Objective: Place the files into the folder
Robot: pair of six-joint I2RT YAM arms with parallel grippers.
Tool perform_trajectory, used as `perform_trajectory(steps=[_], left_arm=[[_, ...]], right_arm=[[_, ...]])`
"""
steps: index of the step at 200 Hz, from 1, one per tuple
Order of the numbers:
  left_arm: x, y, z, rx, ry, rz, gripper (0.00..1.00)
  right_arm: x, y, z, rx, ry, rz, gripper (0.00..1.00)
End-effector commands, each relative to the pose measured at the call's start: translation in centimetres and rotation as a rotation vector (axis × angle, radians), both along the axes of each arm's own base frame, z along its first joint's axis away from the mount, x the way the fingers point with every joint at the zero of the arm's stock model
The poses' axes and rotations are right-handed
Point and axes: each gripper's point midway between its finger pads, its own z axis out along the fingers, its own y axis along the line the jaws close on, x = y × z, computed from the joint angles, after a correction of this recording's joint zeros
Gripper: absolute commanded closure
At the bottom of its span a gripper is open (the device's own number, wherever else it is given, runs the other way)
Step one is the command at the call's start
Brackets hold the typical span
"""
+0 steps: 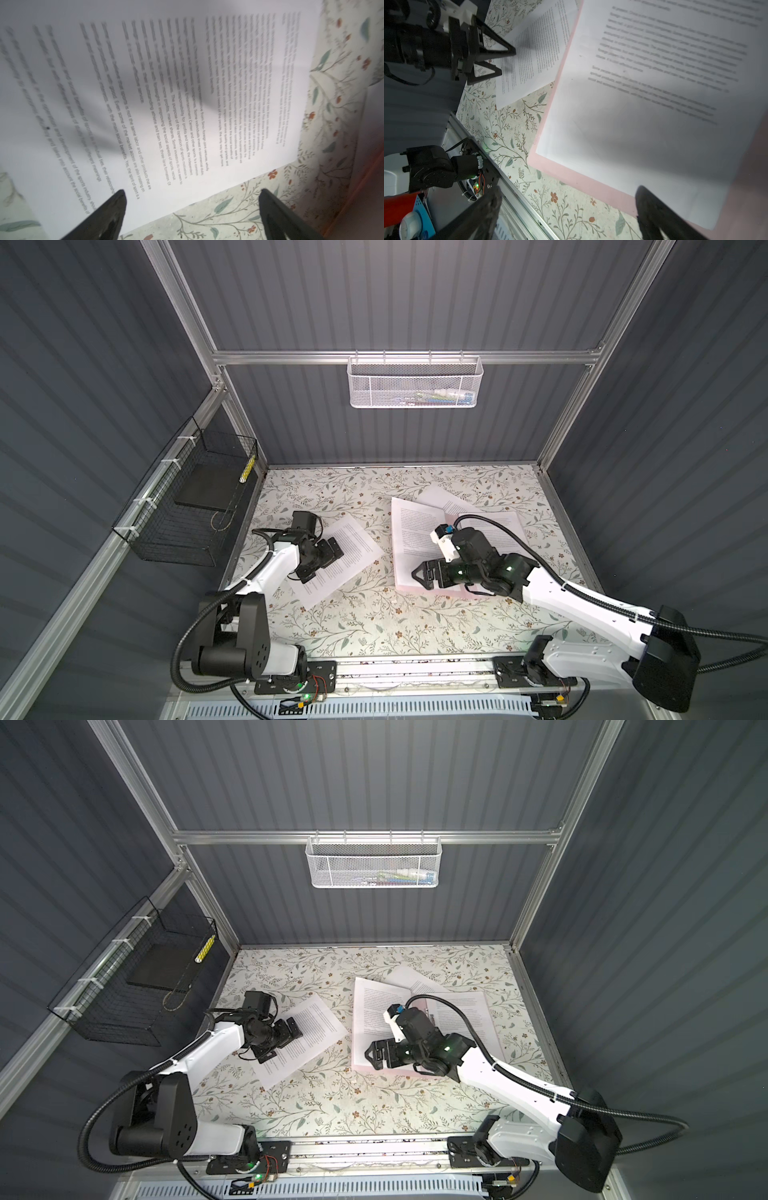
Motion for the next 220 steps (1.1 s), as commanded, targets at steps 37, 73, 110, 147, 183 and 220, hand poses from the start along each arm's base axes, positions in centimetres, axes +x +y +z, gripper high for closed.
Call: perform_trajectory(steps=[37, 73, 110, 147, 183, 220], left_arm=[[3.1, 0.5, -1.1, -0.042, 0.018, -0.003, 0.00], [4.0, 2.1, -3.0, -0.067, 0.051, 0.058, 0.00], [2.8, 4.2, -5.0, -0.102, 0.099, 0.177, 0.00], [0.5, 6.9, -7.3, -0.199, 0.153, 0.327, 0.00], [-2.0, 9.1, -8.0, -0.299, 0.168, 0.462, 0.00], [-4.1, 10.1, -7.7, -0.290, 0.183, 0.487, 0.00]], right_arm=[[1.6, 7.9, 1.5, -0.057, -0.039, 0.080, 0.01], [3.2, 11.6, 1.3, -0.105, -0.011, 0.099, 0.01], [5.4, 14.3, 0.2, -0.170, 0.018, 0.074, 0.01], [6.7, 16.2, -1.8, -0.197, 0.058, 0.053, 0.01], [8.3, 17.8, -3.9, -0.224, 0.084, 0.011, 0.01], [11.1, 19.2, -6.2, -0.231, 0.118, -0.059, 0.01]])
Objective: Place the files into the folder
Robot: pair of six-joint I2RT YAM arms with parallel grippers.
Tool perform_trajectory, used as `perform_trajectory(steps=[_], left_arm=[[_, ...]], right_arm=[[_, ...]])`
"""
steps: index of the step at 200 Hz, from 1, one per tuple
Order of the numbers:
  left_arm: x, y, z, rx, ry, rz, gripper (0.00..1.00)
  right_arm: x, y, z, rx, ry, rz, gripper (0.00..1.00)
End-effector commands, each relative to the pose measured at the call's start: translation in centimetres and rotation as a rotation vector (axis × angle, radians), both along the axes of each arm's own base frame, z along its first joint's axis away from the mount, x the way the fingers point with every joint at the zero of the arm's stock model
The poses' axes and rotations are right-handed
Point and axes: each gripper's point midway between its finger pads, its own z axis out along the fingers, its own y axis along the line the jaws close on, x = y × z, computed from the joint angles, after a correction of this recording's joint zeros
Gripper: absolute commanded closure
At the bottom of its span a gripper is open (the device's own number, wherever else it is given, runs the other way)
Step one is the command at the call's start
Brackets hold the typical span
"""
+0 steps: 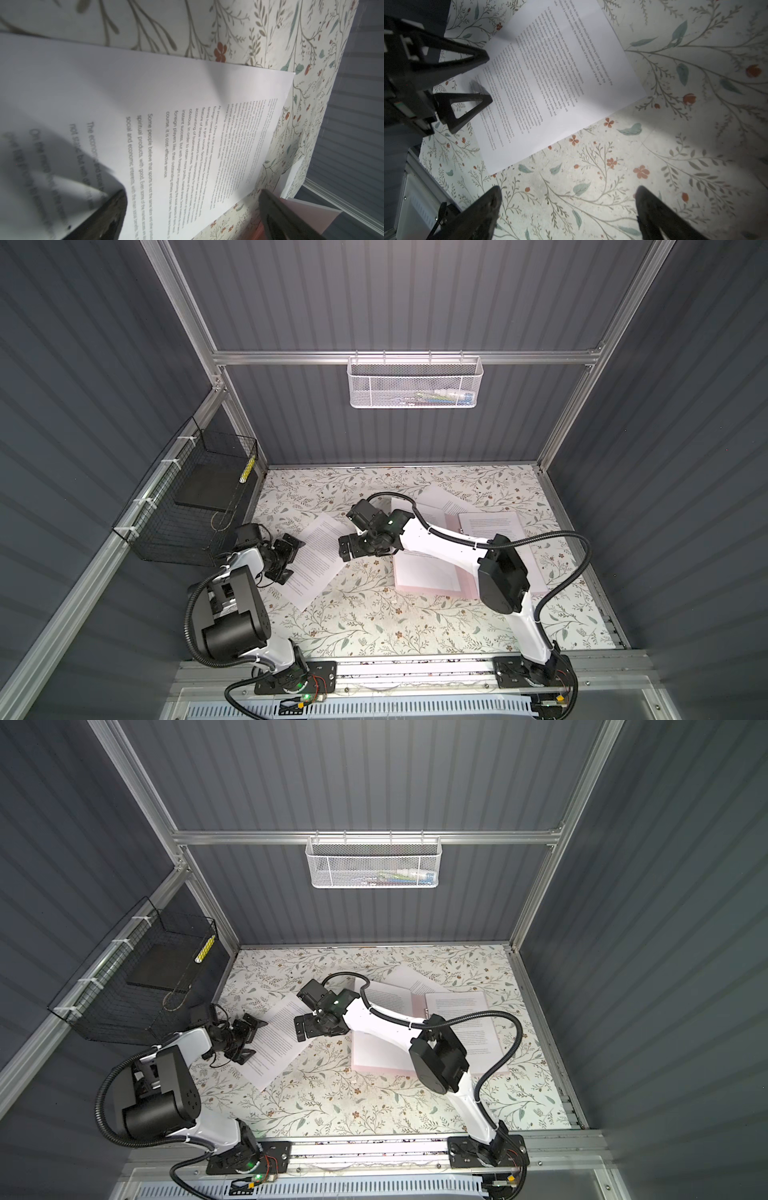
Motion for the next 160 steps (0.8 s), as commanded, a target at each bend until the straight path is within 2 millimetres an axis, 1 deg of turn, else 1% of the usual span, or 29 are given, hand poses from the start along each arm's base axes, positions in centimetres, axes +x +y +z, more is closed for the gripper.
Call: perform_trajectory(steps=[1, 22, 54, 65, 103, 133, 160], left_arm=[[-6.4, -0.3, -4.3, -0.023, 0.255, 0.030, 0.00], [-7.0, 0.0, -4.2, -0.019, 0.265, 0.025, 0.00], [-7.8, 0.5, -4.0, -0.022, 0.285, 0.022, 0.00], [-8.0, 0.3, -3.9, -0.028, 0.285, 0.019, 0.00], [-8.1, 0.0, -4.1, -0.049, 0.294, 0.006, 0.00], [-8.0, -0.1, -4.2, -0.056, 0.293, 0.006, 0.00], [-7.9, -0.2, -4.3, -0.067, 0.291, 0.009, 0.00]], right_arm=[[1.7, -0.1, -1.4, -0.030, 0.028, -0.077, 0.01], [2.8, 0.8, -2.6, -0.026, 0.034, -0.112, 0.01], [3.9, 1.5, -5.4, -0.025, 0.040, -0.155, 0.01], [4.4, 1.6, -6.2, -0.030, 0.039, -0.169, 0.01], [5.5, 1.9, -7.6, -0.021, 0.028, -0.210, 0.01], [5.0, 1.9, -8.9, -0.026, 0.068, -0.231, 0.01], [3.7, 2.2, -10.5, -0.030, 0.132, -0.238, 0.01]])
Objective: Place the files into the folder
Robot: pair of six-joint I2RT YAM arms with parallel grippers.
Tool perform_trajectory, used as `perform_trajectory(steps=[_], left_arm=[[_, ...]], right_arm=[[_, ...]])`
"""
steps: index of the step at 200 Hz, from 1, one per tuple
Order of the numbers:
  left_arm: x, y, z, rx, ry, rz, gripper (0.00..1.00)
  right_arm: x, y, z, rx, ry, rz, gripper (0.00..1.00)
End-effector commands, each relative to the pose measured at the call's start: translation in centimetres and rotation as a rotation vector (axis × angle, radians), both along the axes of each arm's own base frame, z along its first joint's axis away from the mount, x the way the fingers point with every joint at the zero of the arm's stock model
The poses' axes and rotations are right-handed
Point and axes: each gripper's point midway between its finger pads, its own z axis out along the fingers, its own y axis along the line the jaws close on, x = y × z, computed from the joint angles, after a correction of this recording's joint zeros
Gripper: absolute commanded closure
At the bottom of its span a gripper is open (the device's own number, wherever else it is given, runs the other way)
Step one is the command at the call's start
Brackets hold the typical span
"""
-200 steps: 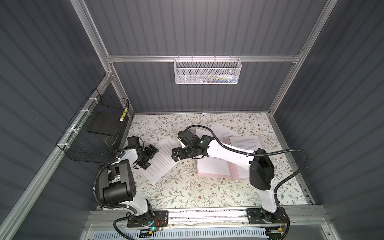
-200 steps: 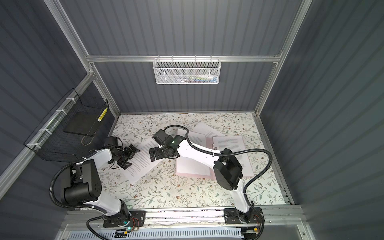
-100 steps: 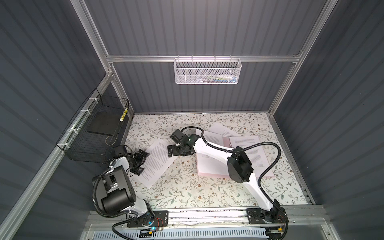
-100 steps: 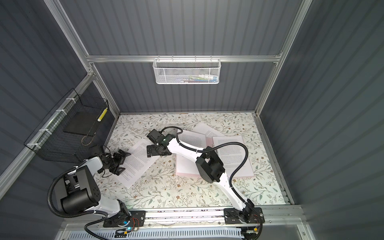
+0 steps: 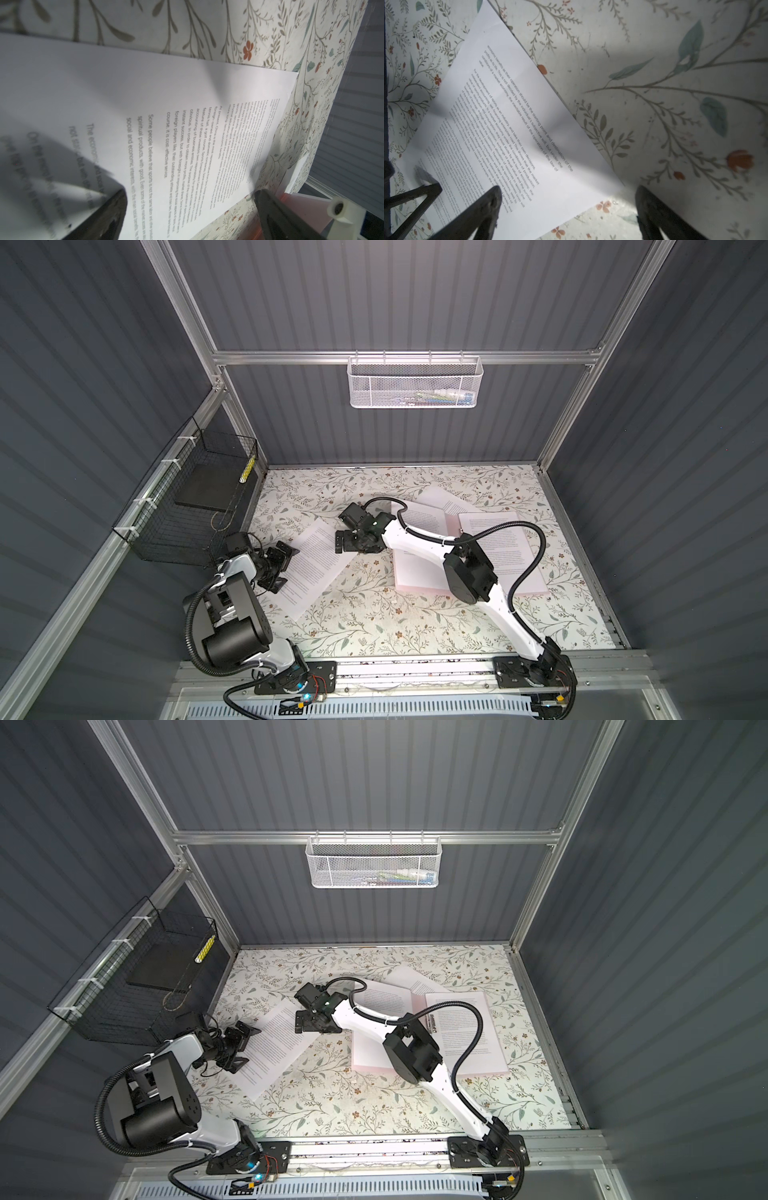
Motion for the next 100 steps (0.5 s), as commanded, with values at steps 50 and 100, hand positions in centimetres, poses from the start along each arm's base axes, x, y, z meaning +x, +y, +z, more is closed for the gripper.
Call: perform_trajectory(steps=[50, 100], left_arm=[[-5.8, -1.7, -4.6, -0.080, 0.268, 0.021, 0.00], [-5.8, -2.0, -4.6, -0.092, 0.267, 0.022, 0.00]], right_arm=[[-3.8, 2.5, -3.5, 0.045, 0.146, 0.013, 0.01], [-5.2, 6.1, -2.9, 0.191, 0.193, 0.045, 0.01]])
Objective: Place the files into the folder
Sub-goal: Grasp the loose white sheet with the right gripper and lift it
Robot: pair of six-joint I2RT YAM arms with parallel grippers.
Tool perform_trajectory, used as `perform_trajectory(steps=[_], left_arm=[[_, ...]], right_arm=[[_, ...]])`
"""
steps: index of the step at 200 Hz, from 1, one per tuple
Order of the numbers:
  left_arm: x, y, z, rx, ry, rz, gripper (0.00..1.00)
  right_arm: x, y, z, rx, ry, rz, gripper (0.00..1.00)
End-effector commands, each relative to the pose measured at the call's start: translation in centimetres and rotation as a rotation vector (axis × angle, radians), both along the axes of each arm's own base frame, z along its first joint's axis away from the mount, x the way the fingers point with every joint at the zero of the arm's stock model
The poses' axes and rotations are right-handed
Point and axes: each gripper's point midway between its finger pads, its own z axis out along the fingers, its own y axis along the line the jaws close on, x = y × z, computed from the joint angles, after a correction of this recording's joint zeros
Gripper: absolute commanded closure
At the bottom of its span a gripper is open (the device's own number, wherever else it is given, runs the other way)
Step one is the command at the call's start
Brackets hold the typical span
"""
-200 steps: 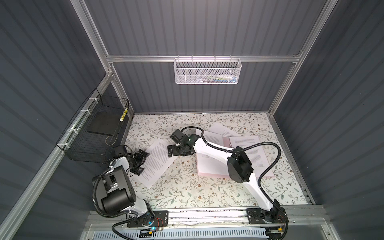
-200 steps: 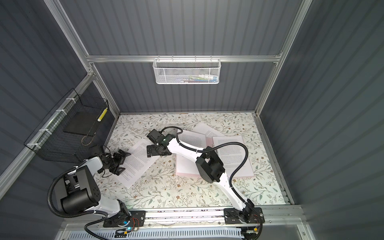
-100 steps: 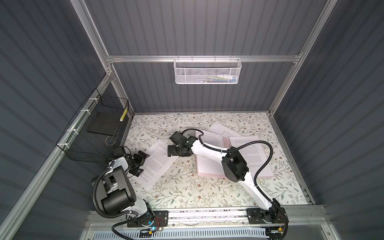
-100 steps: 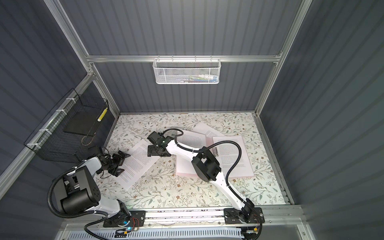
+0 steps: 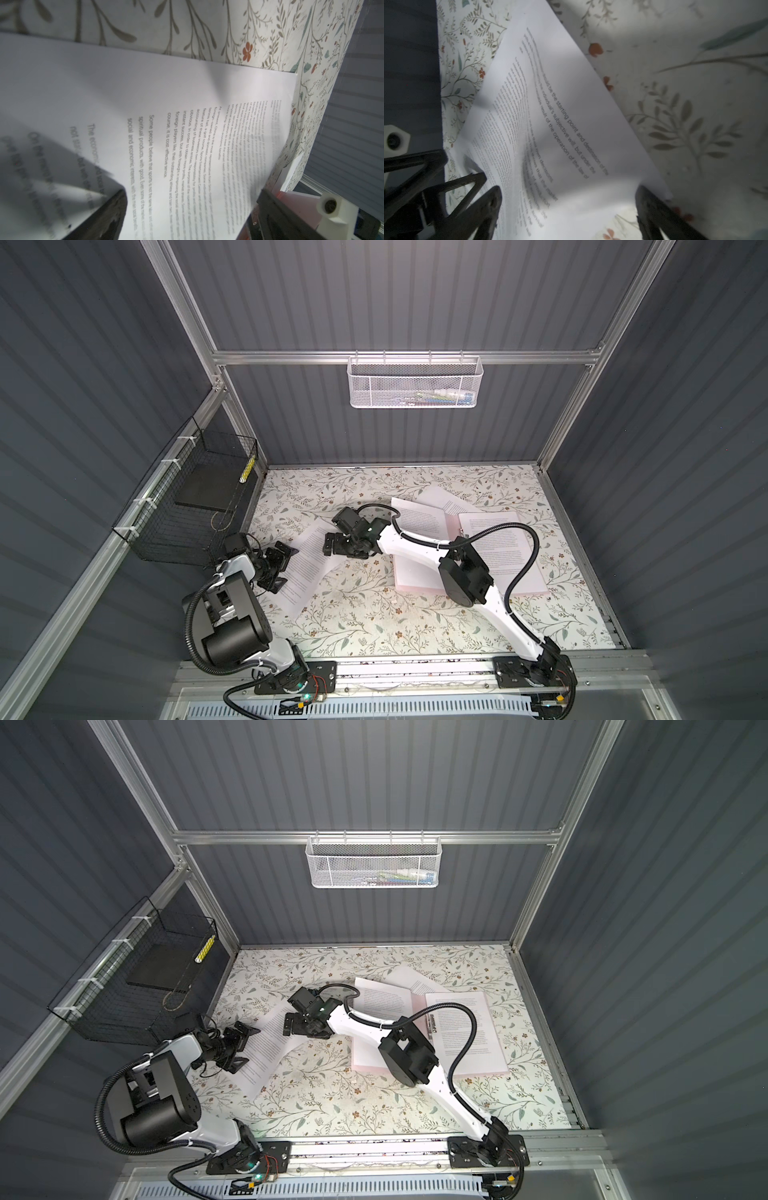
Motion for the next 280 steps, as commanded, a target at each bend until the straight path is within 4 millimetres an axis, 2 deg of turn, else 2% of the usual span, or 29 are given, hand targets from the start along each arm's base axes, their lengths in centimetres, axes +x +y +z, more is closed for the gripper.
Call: perform_trajectory(steps=[1, 22, 45, 71, 91, 123, 137, 164, 195, 213, 232, 249, 280], left_arm=[[-5.9, -1.8, -4.7, -0.069, 0.274, 0.020, 0.00], [-5.8, -1.9, -4.7, -0.074, 0.274, 0.020, 0.00], [-5.9, -2.0, -5.0, -0.082, 0.278, 0.021, 0.00], [-5.9, -2.1, -5.3, -0.094, 0.286, 0.023, 0.00], [-5.8, -2.1, -5.4, -0.097, 0.285, 0.023, 0.00], [-5.9, -2.1, -5.5, -0.097, 0.288, 0.021, 0.00], [-5.9, -2.2, -5.5, -0.101, 0.286, 0.017, 0.00], [-6.0, -2.4, -5.5, -0.109, 0.286, 0.015, 0.00], [-5.8, -2.5, -5.4, -0.116, 0.278, 0.011, 0.00], [-5.7, -2.5, -5.4, -0.121, 0.277, 0.010, 0.00], [-5.6, -2.5, -5.4, -0.127, 0.274, 0.013, 0.00], [-5.6, -2.5, -5.4, -0.128, 0.273, 0.012, 0.00], [-5.4, -2.6, -5.3, -0.137, 0.268, 0.010, 0.00]], right_arm=[[-2.8, 1.3, -3.7, 0.007, 0.111, 0.033, 0.01], [-3.6, 2.0, -3.4, 0.046, 0.147, 0.040, 0.01], [-4.3, 3.3, -0.9, 0.159, 0.152, 0.031, 0.01], [-4.6, 3.8, 2.4, 0.235, 0.117, 0.002, 0.01], [-4.6, 4.3, 4.0, 0.304, 0.129, -0.017, 0.01], [-5.1, 5.4, 4.5, 0.375, 0.174, -0.069, 0.01], [-4.7, 5.6, 4.6, 0.377, 0.150, -0.084, 0.01], [-3.0, 4.5, 2.8, 0.345, 0.120, -0.164, 0.04], [-2.4, 2.6, 1.0, 0.348, 0.142, -0.305, 0.20], [-2.2, 1.9, 0.5, 0.362, 0.143, -0.372, 0.36], [-2.1, 1.7, 0.9, 0.384, 0.122, -0.424, 0.55], [-2.2, 2.1, 1.4, 0.389, 0.111, -0.436, 0.60], [-2.6, 2.6, 1.7, 0.396, 0.111, -0.433, 0.79]])
